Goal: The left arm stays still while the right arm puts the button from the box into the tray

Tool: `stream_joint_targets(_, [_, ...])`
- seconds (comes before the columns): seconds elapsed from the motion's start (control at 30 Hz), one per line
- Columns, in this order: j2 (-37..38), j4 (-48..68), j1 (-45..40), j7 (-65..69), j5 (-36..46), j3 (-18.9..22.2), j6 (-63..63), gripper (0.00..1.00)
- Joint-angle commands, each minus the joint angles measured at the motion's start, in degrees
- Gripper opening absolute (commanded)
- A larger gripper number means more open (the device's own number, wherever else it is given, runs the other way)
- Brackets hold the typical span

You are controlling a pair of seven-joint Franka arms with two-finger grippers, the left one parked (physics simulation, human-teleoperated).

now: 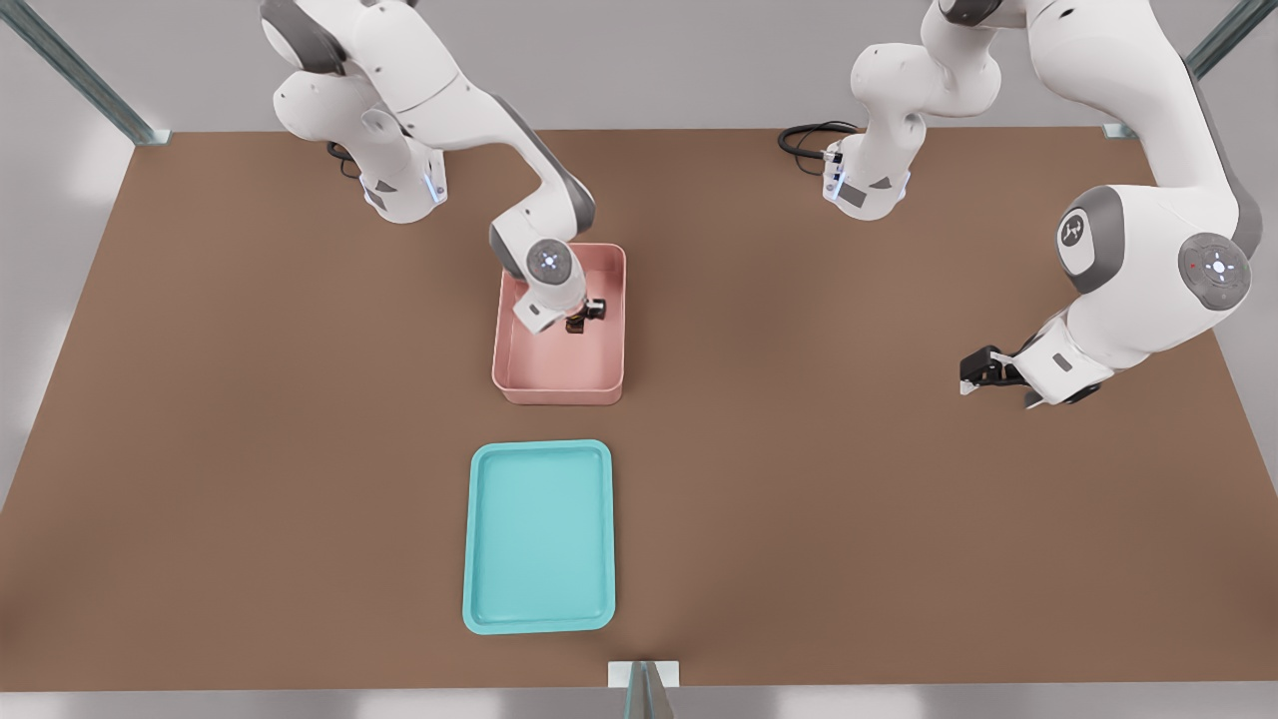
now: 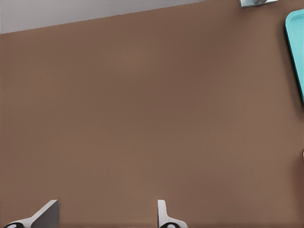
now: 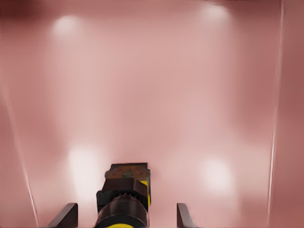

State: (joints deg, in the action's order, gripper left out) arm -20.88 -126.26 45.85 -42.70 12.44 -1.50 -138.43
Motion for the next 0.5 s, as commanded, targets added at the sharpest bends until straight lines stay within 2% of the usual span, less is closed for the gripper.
stream_joint_targets(0.0, [-0.13, 0.23, 0.03, -0.9, 0.04, 0.01, -0.09, 0.73])
stream_joint_targets(0.17, [0.22, 0.23, -0.15, -0.55, 0.04, 0.1, 0.35, 0.62])
stream_joint_targets(0.3, [0.4, 0.23, -0.24, -0.2, 0.04, 0.1, 0.44, 0.46])
stream_joint_targets(0.47, [4.17, 0.32, -0.5, 0.42, 0.12, 0.27, 3.78, 0.41])
